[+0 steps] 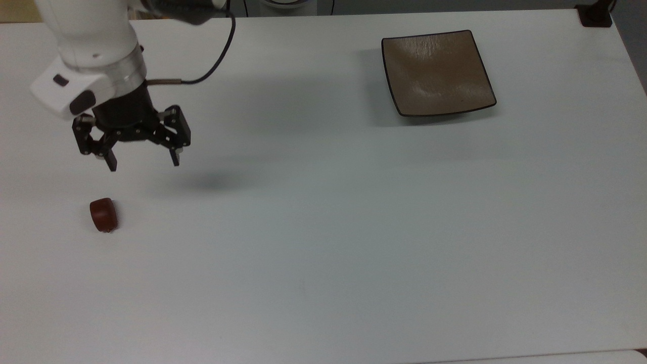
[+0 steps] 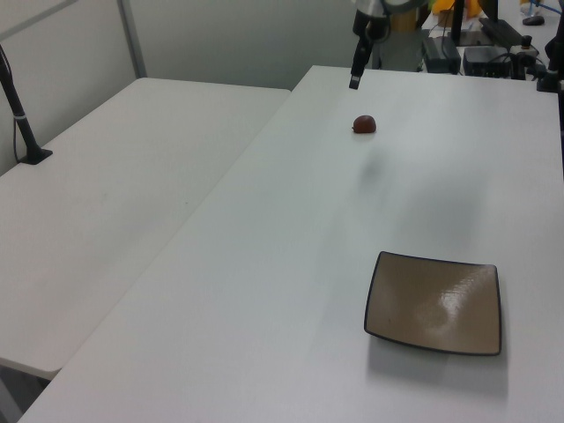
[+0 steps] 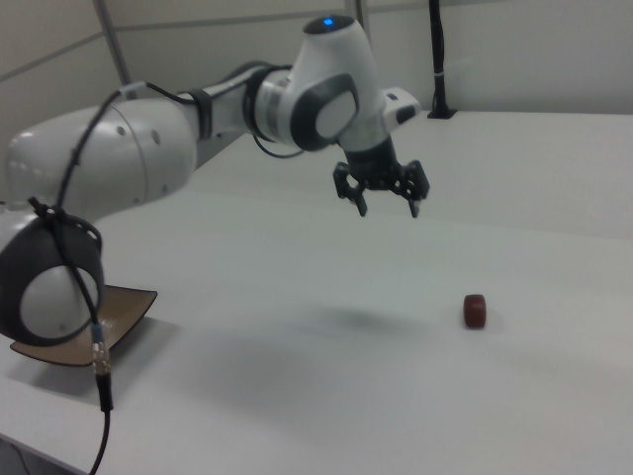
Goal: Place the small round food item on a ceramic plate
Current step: 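Move the open gripper over the small dark-red round food item, then lower the gripper around the red item and close on it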
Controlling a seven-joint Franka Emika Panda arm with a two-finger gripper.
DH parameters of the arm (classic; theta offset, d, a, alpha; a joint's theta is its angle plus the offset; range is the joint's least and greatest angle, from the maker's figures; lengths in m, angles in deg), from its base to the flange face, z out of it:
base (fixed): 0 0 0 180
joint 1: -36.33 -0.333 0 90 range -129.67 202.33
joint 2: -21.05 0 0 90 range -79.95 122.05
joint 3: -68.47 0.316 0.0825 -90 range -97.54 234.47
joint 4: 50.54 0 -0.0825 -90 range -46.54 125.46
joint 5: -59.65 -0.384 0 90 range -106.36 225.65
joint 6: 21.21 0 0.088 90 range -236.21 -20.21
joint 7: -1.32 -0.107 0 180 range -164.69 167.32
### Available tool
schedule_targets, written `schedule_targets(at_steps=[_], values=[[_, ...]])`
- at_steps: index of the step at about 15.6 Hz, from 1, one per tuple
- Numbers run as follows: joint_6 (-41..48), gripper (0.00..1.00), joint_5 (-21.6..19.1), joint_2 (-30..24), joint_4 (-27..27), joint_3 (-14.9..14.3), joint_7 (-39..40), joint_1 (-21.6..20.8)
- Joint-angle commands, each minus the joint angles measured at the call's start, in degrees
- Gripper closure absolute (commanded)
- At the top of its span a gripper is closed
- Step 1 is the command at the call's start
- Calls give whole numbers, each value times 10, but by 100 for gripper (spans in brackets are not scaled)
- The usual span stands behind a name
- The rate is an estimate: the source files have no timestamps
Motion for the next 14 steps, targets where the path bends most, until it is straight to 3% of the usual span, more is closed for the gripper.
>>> schedule_targets(at_steps=[1, 4, 14], values=[[-32, 0, -10, 48, -34, 18, 11, 28], [-46, 0, -10, 83, -60, 19, 11, 39], [-148, 0, -3, 134, -59, 17, 13, 60]])
